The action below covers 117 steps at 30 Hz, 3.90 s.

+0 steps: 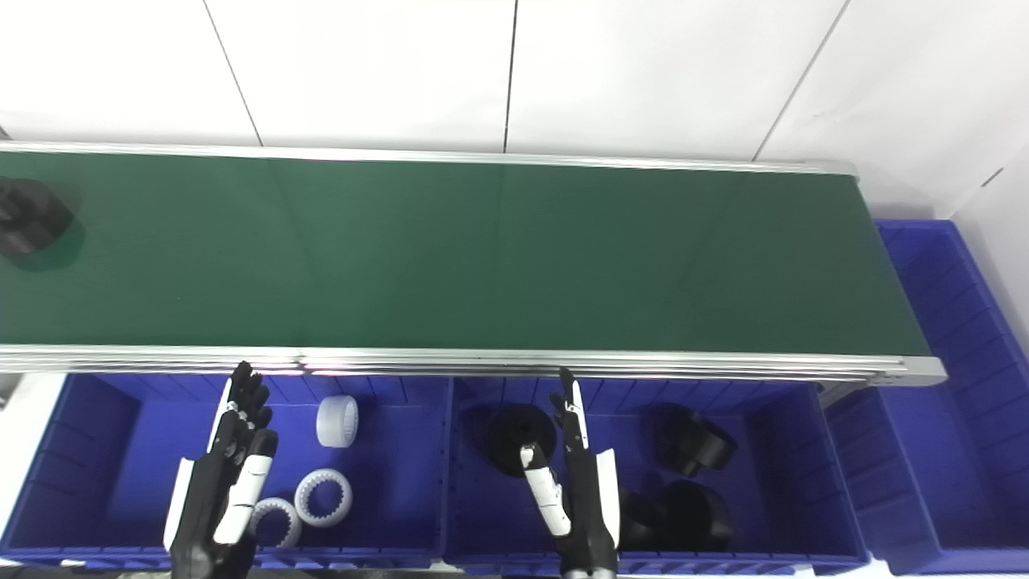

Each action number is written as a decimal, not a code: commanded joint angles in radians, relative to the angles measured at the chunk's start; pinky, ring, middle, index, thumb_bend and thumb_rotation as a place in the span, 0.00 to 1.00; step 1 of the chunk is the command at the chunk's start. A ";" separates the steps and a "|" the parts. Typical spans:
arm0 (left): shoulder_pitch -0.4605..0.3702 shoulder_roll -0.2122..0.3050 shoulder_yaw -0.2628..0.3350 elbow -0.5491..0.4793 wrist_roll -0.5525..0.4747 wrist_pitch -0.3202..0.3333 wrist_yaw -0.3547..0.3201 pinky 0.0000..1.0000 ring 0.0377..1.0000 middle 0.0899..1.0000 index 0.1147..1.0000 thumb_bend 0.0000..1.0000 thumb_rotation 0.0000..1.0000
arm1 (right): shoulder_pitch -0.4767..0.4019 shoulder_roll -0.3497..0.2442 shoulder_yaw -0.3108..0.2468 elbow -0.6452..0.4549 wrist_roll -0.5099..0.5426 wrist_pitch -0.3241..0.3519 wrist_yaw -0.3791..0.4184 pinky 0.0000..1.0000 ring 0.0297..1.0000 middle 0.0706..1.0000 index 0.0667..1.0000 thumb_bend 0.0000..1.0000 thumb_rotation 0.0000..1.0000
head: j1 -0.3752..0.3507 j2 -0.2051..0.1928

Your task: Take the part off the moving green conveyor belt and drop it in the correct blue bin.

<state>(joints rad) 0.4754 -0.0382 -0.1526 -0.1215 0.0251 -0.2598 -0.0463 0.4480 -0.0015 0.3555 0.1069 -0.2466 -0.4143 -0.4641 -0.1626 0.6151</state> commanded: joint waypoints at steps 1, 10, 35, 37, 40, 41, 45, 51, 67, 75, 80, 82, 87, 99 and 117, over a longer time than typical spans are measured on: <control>0.001 -0.001 -0.007 -0.026 -0.004 -0.017 -0.005 1.00 1.00 1.00 1.00 0.57 0.73 | -0.002 0.005 0.000 -0.013 -0.005 -0.056 0.005 0.93 0.94 0.99 1.00 0.66 1.00 | 0.000 -0.001; 0.001 -0.001 -0.009 -0.023 0.002 -0.025 -0.004 1.00 1.00 1.00 1.00 0.57 0.74 | -0.001 0.006 -0.002 -0.014 -0.004 -0.056 0.008 0.92 0.94 1.00 1.00 0.66 1.00 | 0.002 -0.001; -0.002 0.001 -0.009 -0.019 -0.009 -0.029 -0.011 1.00 1.00 1.00 1.00 0.57 0.73 | 0.000 0.007 -0.007 -0.013 0.005 -0.055 0.020 0.93 0.95 1.00 1.00 0.67 1.00 | 0.003 -0.002; -0.003 0.000 -0.010 -0.017 -0.005 -0.029 -0.010 1.00 1.00 1.00 1.00 0.57 0.73 | 0.000 0.007 -0.007 -0.011 0.003 -0.055 0.019 0.93 0.95 0.99 1.00 0.67 1.00 | 0.003 -0.003; -0.004 0.000 -0.009 -0.014 -0.004 -0.032 -0.009 1.00 1.00 1.00 1.00 0.57 0.73 | -0.002 0.005 -0.005 -0.011 0.003 -0.056 0.016 0.93 0.95 0.99 1.00 0.66 1.00 | 0.004 -0.003; -0.005 0.001 -0.009 -0.012 -0.004 -0.036 -0.009 1.00 1.00 1.00 1.00 0.57 0.73 | -0.002 0.005 -0.005 -0.012 0.002 -0.056 0.016 0.93 0.95 0.99 1.00 0.66 1.00 | 0.004 -0.003; -0.005 0.000 -0.009 -0.012 -0.002 -0.036 -0.008 1.00 1.00 1.00 1.00 0.56 0.73 | 0.000 0.006 -0.007 -0.012 0.002 -0.055 0.019 0.94 0.95 0.99 1.00 0.67 1.00 | 0.004 -0.003; -0.004 -0.001 -0.010 -0.017 -0.017 -0.028 -0.013 1.00 1.00 1.00 1.00 0.57 0.72 | -0.001 0.006 -0.008 -0.010 0.003 -0.055 0.019 0.93 0.95 1.00 1.00 0.67 1.00 | 0.004 -0.003; -0.006 -0.002 -0.009 -0.013 -0.005 -0.029 -0.008 1.00 1.00 1.00 1.00 0.57 0.72 | -0.002 0.008 -0.010 -0.008 0.007 -0.055 0.025 0.93 0.94 0.99 1.00 0.68 1.00 | 0.005 -0.005; -0.010 -0.003 -0.009 -0.008 -0.005 -0.032 -0.008 1.00 1.00 1.00 1.00 0.56 0.72 | -0.005 0.008 -0.011 -0.004 0.009 -0.055 0.025 0.92 0.94 0.99 1.00 0.67 1.00 | 0.007 -0.007; -0.011 -0.003 -0.010 -0.006 -0.011 -0.029 -0.011 1.00 1.00 1.00 1.00 0.56 0.71 | -0.006 0.007 -0.011 -0.001 0.006 -0.055 0.023 0.93 0.94 0.99 1.00 0.66 1.00 | 0.009 -0.009; -0.013 -0.001 -0.010 -0.002 -0.008 -0.033 -0.011 1.00 1.00 1.00 1.00 0.56 0.71 | -0.006 0.006 -0.010 -0.001 0.006 -0.055 0.023 0.93 0.94 0.99 1.00 0.66 1.00 | 0.010 -0.010; -0.014 -0.001 -0.009 0.004 -0.004 -0.040 -0.009 1.00 1.00 1.00 1.00 0.58 0.71 | -0.004 0.006 -0.011 -0.002 0.009 -0.055 0.027 0.93 0.94 1.00 1.00 0.68 1.00 | 0.009 -0.010; -0.014 -0.002 -0.009 0.002 -0.006 -0.035 -0.009 1.00 1.00 1.00 1.00 0.58 0.72 | -0.005 0.005 -0.008 -0.003 0.015 -0.055 0.028 0.94 0.94 1.00 1.00 0.66 1.00 | 0.007 -0.012; -0.013 -0.003 -0.010 0.006 -0.033 -0.038 -0.017 1.00 1.00 1.00 1.00 0.56 0.69 | -0.012 -0.003 0.002 0.012 0.018 -0.055 0.011 0.93 0.94 1.00 1.00 0.67 1.00 | 0.004 -0.022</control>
<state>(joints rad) 0.4685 -0.0388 -0.1550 -0.0958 0.0034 -0.2615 -0.0527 0.4445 -0.0006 0.3528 0.1123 -0.2197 -0.4143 -0.4496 -0.1595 0.5952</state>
